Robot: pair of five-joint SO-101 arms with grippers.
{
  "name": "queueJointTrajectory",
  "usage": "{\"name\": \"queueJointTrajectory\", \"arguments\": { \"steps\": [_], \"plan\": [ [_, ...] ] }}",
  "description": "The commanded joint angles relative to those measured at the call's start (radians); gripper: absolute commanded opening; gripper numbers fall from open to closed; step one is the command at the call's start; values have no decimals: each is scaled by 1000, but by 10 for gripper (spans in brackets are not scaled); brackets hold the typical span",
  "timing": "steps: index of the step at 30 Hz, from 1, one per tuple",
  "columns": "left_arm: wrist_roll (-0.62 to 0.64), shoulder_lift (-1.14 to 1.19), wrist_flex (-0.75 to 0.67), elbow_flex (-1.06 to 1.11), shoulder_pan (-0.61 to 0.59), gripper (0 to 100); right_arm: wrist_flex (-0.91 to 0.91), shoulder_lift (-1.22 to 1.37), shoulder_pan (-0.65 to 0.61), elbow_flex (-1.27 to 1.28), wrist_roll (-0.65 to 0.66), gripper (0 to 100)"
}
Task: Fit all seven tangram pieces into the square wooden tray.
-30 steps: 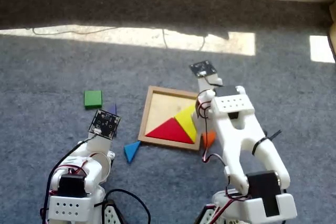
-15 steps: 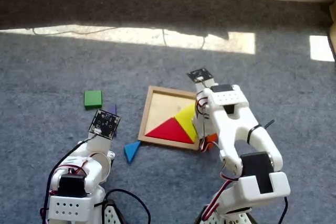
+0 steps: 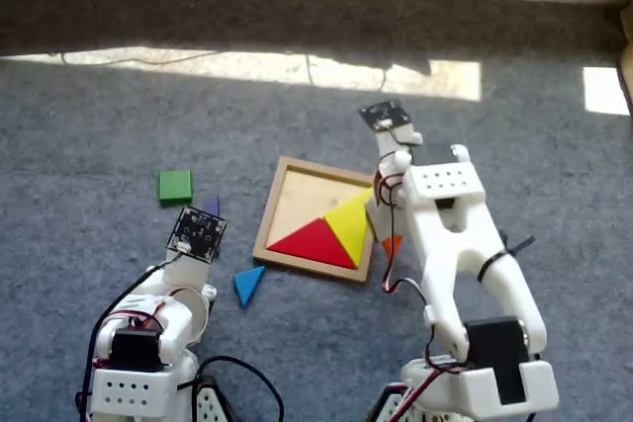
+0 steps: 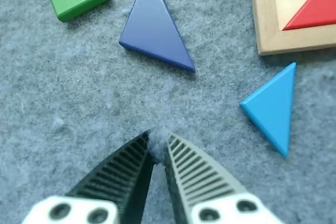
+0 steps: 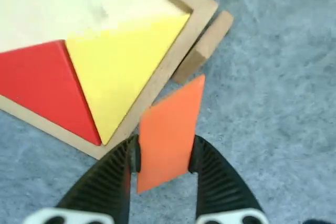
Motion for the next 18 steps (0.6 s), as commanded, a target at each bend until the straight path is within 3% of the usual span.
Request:
{"name": "queueJointTrajectory", "arguments": {
  "steps": [1,9,18],
  "plan": [
    [2,-12,3,21,-12,6,13,-119,-61,-54,-58,12],
    [2,-12,3,21,-12,6,-30,-25,-262,-136,-313,13],
    [2,-12,3,21,-12,6,-30,288,-390,-453,-667,13]
  ]
}}
